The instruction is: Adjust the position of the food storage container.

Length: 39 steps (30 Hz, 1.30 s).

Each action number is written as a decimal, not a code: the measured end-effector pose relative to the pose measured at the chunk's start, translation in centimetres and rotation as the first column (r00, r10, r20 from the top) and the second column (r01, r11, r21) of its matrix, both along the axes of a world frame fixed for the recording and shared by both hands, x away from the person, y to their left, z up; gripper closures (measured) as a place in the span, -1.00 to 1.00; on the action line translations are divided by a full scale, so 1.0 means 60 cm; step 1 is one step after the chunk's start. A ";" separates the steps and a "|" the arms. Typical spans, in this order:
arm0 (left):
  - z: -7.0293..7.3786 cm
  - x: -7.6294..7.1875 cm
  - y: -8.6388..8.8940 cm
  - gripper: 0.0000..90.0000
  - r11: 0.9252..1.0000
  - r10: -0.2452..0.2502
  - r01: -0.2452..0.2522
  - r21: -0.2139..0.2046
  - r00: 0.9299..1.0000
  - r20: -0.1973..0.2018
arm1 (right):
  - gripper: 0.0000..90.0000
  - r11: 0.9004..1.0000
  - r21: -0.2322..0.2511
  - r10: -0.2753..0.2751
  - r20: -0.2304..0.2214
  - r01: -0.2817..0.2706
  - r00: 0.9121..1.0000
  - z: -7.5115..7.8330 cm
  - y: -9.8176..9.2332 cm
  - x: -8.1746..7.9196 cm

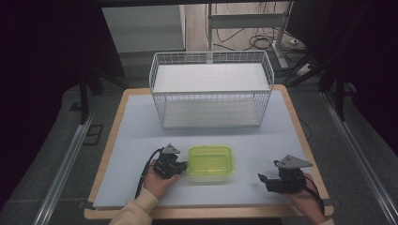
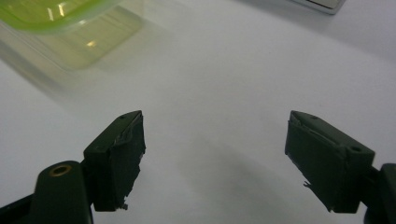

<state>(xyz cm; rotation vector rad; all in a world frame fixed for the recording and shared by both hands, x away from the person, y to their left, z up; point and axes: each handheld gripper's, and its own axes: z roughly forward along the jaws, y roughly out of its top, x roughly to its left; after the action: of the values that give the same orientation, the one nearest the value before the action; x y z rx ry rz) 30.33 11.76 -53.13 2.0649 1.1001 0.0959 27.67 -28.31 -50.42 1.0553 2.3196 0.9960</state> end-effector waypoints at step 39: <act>0.044 -0.050 0.109 -0.08 0.969 0.147 -0.141 -0.204 0.989 0.016 | -0.67 0.976 0.217 0.030 -0.008 -0.028 1.000 0.013 0.017 0.011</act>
<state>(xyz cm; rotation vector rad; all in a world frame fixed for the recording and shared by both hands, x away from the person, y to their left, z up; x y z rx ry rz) 27.34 18.30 -50.51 1.7971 1.1899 0.0841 28.35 -27.29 -49.67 1.1134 2.2797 1.2822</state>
